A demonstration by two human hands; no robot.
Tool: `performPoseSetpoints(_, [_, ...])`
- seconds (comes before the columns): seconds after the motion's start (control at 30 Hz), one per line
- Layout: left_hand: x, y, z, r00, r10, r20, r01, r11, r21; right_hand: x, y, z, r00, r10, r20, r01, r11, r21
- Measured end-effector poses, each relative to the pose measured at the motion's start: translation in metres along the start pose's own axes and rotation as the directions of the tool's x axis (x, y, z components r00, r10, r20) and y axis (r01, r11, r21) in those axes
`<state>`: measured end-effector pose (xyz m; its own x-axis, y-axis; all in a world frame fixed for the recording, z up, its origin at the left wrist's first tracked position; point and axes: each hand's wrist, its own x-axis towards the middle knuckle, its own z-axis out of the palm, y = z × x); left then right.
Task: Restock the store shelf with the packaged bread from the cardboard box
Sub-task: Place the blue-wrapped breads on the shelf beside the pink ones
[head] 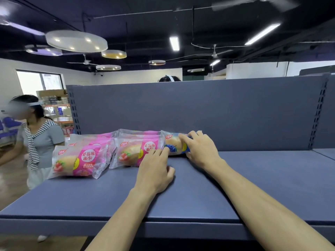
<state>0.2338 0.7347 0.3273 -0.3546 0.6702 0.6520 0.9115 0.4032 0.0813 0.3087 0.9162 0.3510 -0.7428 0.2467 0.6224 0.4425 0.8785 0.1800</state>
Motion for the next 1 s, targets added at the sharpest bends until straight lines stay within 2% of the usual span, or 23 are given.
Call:
performPoseSetpoints(0.23, [0.001,-0.001,0.001,1.000,-0.004,0.000,0.004,1.000,-0.021,-0.002,0.001,0.001,0.998,-0.002,0.057,0.002,1.000,-0.002])
performPoseSetpoints(0.37, [0.000,-0.001,0.001,1.000,0.004,-0.007,-0.005,1.000,-0.010,-0.001,-0.001,-0.005,0.998,-0.042,-0.042,0.043,0.999,0.021])
performPoseSetpoints(0.43, [0.001,-0.001,0.001,1.000,0.008,-0.009,-0.008,1.000,-0.008,-0.001,-0.003,-0.005,0.990,-0.112,-0.091,0.119,0.990,0.082])
performPoseSetpoints(0.5, [0.001,0.000,0.001,1.000,0.013,-0.011,-0.013,1.000,-0.014,-0.001,-0.006,-0.004,0.986,-0.162,-0.047,0.166,0.979,0.117])
performPoseSetpoints(0.77, [0.002,0.001,-0.001,1.000,0.007,0.023,-0.007,1.000,-0.024,-0.002,-0.008,-0.006,0.988,-0.104,0.114,0.074,0.969,0.237])
performPoseSetpoints(0.9, [-0.001,0.005,-0.009,0.999,0.009,0.046,-0.007,0.999,-0.041,-0.014,-0.011,-0.033,0.967,-0.096,0.238,0.030,0.964,0.266])
performPoseSetpoints(1.0, [-0.003,0.008,-0.018,0.999,0.024,0.044,-0.021,0.997,-0.072,-0.038,-0.012,-0.066,0.967,-0.056,0.247,-0.014,0.962,0.271])
